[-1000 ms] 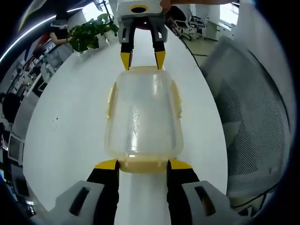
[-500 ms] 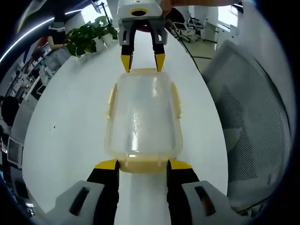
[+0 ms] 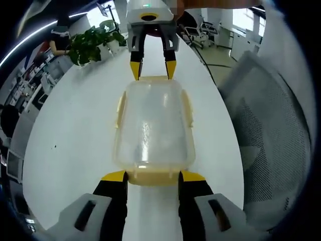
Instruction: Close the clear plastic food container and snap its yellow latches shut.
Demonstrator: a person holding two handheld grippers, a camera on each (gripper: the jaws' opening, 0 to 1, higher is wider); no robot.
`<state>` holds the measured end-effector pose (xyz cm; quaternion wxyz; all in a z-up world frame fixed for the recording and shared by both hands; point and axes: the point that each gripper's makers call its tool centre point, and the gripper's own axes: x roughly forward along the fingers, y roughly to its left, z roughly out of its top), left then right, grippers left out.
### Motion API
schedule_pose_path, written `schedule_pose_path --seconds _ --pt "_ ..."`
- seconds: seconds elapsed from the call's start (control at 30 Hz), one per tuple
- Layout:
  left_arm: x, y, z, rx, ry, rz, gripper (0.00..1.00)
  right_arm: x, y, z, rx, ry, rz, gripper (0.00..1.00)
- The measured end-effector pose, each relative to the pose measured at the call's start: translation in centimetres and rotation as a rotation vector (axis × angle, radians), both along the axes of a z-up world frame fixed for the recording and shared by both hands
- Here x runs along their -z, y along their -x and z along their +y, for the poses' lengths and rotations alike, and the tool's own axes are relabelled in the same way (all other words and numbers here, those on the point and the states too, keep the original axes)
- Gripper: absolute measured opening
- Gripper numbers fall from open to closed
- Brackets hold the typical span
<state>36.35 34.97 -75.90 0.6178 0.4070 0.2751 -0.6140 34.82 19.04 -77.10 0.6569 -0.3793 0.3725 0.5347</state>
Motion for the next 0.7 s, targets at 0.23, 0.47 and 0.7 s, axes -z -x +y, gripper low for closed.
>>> schedule_pose_path --seconds 0.23,0.47,0.7 --pt "-0.1 0.0 -1.4 0.003 0.007 0.005 0.38 0.1 0.1 -1.4 0.007 0.004 -0.001 0.39" --pt "-0.1 -0.1 -2.5 0.004 0.006 0.009 0.38 0.3 -0.1 -2.5 0.01 0.007 0.003 0.39" --pt "0.2 -0.4 -3.3 0.004 -0.001 0.017 0.38 0.4 -0.3 -3.3 0.018 0.004 0.015 0.39"
